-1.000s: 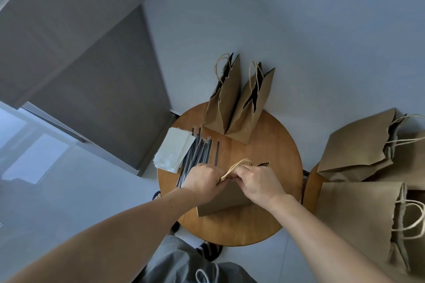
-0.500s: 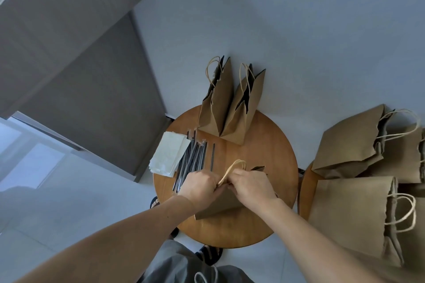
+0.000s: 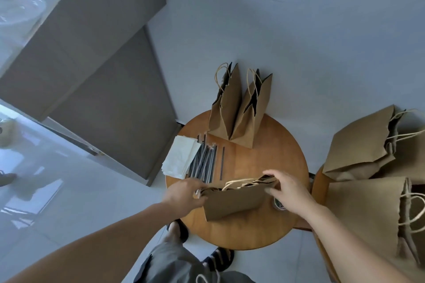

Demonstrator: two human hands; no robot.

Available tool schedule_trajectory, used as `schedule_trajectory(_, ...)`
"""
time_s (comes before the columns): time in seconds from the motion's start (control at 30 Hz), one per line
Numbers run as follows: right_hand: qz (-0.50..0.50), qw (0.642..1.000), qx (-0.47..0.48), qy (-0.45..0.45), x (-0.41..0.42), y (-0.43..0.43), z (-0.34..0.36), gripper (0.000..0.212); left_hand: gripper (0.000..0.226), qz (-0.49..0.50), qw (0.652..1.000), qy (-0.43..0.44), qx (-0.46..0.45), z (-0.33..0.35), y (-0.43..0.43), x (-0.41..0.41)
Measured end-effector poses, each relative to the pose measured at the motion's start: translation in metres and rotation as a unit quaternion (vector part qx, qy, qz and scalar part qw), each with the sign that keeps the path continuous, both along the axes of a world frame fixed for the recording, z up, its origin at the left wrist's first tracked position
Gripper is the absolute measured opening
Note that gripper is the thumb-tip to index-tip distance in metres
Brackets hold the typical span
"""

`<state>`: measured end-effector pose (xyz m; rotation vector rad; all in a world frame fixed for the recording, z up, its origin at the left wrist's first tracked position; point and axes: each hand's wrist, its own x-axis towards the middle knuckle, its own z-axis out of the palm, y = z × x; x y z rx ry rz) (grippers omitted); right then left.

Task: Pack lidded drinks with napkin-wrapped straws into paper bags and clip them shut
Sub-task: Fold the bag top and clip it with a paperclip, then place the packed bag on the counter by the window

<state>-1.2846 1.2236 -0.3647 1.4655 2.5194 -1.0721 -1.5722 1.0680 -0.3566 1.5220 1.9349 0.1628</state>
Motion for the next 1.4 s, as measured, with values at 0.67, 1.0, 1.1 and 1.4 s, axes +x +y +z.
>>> schedule_trajectory(0.67, -0.215, 0.913, 0.166, 0.304, -0.062, -0.057, 0.145, 0.008, 0.028, 0.141, 0.942, -0.146, 0.266, 0.145, -0.027, -0.041)
schedule_trajectory(1.0, -0.186, 0.837, 0.302, 0.418, -0.196, -0.160, 0.283, 0.011, 0.020, 0.231, 0.802, -0.227, 0.501, 0.267, -0.140, -0.132)
schedule_trajectory(1.1, -0.175, 0.820, 0.301, 0.455, -0.245, -0.189, 0.319, 0.016, 0.026, 0.261, 0.768, -0.219, 0.542, 0.302, -0.172, -0.171)
schedule_trajectory(1.4, -0.073, 0.823, 0.198, 0.528, -0.388, -0.246, 0.406, 0.015, 0.028, 0.310, 0.718, -0.131, 0.610, 0.399, -0.251, -0.310)
